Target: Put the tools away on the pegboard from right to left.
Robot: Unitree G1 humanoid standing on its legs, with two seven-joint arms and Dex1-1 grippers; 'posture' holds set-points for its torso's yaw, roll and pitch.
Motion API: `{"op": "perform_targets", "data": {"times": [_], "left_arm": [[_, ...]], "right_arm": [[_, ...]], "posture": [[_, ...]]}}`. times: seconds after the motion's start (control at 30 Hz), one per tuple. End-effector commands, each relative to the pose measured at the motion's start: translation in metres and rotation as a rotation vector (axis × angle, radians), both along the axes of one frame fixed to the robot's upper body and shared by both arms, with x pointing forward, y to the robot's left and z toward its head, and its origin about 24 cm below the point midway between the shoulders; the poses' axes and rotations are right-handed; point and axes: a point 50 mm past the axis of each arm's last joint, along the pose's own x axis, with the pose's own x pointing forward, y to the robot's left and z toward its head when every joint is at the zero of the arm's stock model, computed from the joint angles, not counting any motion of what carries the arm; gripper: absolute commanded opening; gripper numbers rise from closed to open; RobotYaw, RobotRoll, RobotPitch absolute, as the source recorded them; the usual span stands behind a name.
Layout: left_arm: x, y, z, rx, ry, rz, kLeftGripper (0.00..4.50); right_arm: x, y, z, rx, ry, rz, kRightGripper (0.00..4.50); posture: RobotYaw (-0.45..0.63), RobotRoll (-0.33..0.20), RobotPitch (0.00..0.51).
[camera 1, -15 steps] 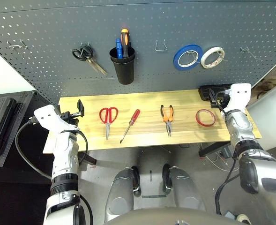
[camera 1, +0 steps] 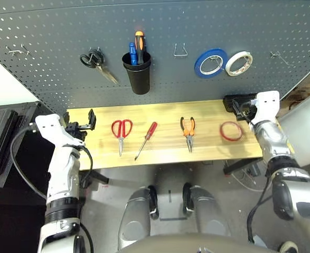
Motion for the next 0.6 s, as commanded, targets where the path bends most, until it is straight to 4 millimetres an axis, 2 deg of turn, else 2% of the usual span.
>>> {"op": "perform_targets", "data": {"times": [0.03, 0.13, 0.23, 0.3, 0.43, 0.6], "left_arm": [[-0.008, -0.017, 0.007, 0.004, 0.091, -0.256, 4.48], [-0.013, -0.028, 0.015, 0.019, 0.148, -0.429, 4.48], [-0.017, -0.036, 0.022, 0.03, 0.185, -0.531, 4.48], [-0.016, -0.039, 0.029, 0.076, 0.204, -0.603, 4.48], [-0.013, -0.039, 0.041, 0.086, 0.212, -0.648, 4.48], [-0.017, -0.048, 0.043, 0.074, 0.25, -0.748, 4.48]], "right_arm": [[-0.009, 0.001, 0.001, -0.001, 0.217, 0.115, 4.5], [-0.013, 0.001, 0.006, -0.08, 0.351, 0.135, 4.5], [-0.015, 0.005, 0.01, -0.065, 0.44, 0.169, 4.5], [-0.011, 0.012, 0.012, -0.04, 0.507, 0.178, 4.5], [-0.005, 0.024, 0.011, -0.048, 0.609, 0.207, 4.5], [0.004, 0.035, 0.006, -0.074, 0.655, 0.23, 4.5]], "posture": [[-0.04, 0.0, 0.24], [-0.05, 0.0, 0.271], [-0.05, 0.0, 0.279], [-0.04, 0.0, 0.327], [-0.04, 0.0, 0.347], [-0.03, 0.0, 0.356]]}}
